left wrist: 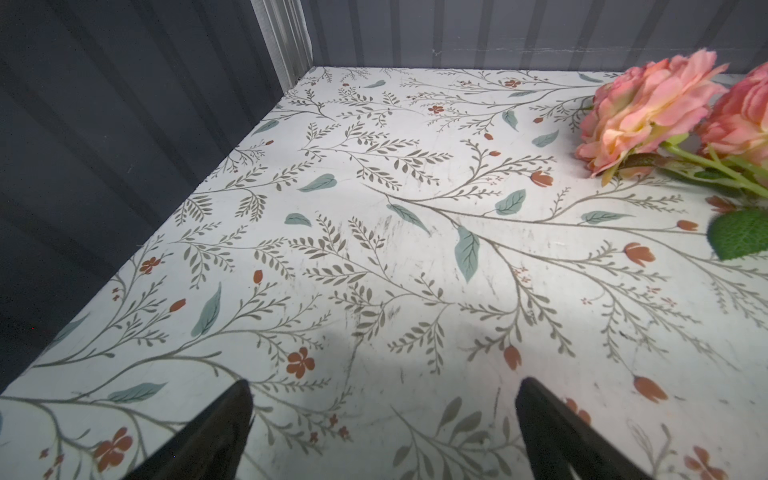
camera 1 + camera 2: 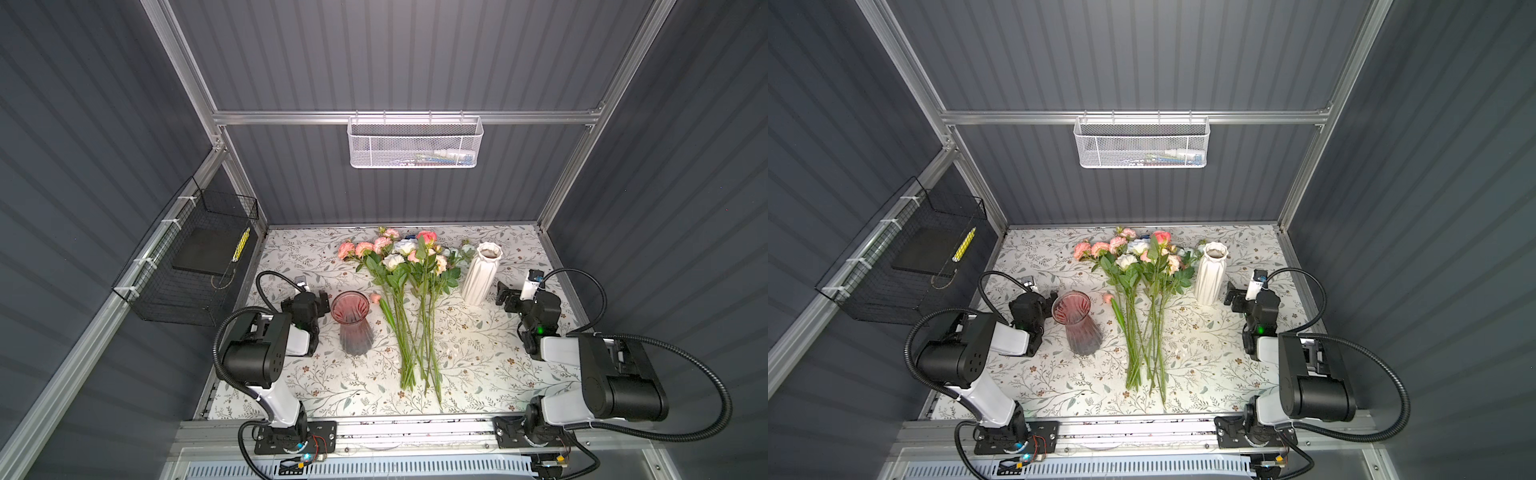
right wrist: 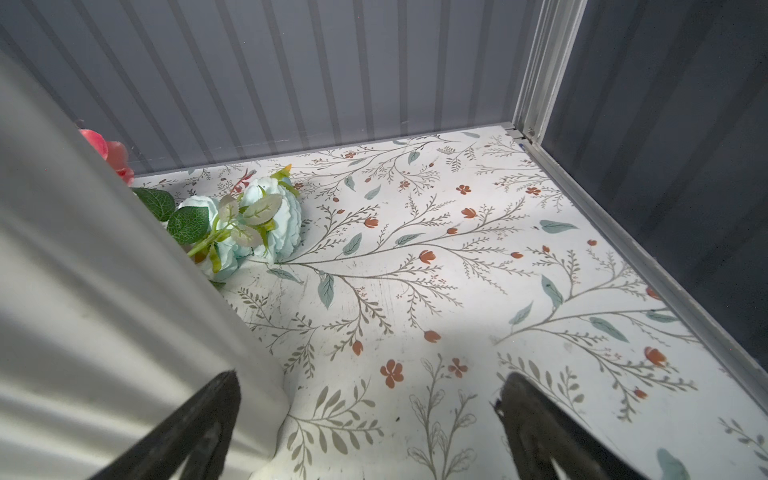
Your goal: Arrange the flowers into the vase
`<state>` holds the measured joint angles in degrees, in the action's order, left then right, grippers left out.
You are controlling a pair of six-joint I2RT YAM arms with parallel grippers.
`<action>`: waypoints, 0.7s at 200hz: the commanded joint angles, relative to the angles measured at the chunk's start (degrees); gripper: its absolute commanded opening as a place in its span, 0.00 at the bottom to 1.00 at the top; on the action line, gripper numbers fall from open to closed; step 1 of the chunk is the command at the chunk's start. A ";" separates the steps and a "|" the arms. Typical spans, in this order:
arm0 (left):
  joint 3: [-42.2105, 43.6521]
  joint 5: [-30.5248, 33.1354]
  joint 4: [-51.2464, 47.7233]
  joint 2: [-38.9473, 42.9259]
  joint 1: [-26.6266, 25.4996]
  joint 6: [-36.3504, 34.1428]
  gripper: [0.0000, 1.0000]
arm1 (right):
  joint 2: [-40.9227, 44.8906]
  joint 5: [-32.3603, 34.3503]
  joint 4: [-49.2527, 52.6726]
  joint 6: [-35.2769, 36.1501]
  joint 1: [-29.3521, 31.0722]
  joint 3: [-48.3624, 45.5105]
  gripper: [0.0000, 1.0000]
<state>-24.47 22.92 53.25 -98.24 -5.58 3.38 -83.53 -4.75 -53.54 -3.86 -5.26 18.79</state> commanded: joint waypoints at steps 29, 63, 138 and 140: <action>-1.13 0.76 1.45 -0.03 0.14 -0.54 1.00 | -0.05 0.18 -1.24 0.08 0.14 0.35 0.99; -1.48 1.33 -1.78 2.17 0.14 0.26 1.00 | 1.43 2.66 -1.21 -1.01 0.07 -0.19 0.99; -7.04 10.29 -18.20 14.47 0.14 5.33 1.00 | 18.97 17.13 23.32 -7.18 0.16 5.25 0.99; -7.01 10.65 -18.19 15.09 0.14 5.83 1.00 | 19.00 17.74 24.19 -7.47 0.16 5.57 0.99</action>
<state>-30.39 28.21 40.03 -87.96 -5.58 5.26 -67.64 5.23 -39.62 -7.94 -5.26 21.52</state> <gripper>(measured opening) 0.997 0.989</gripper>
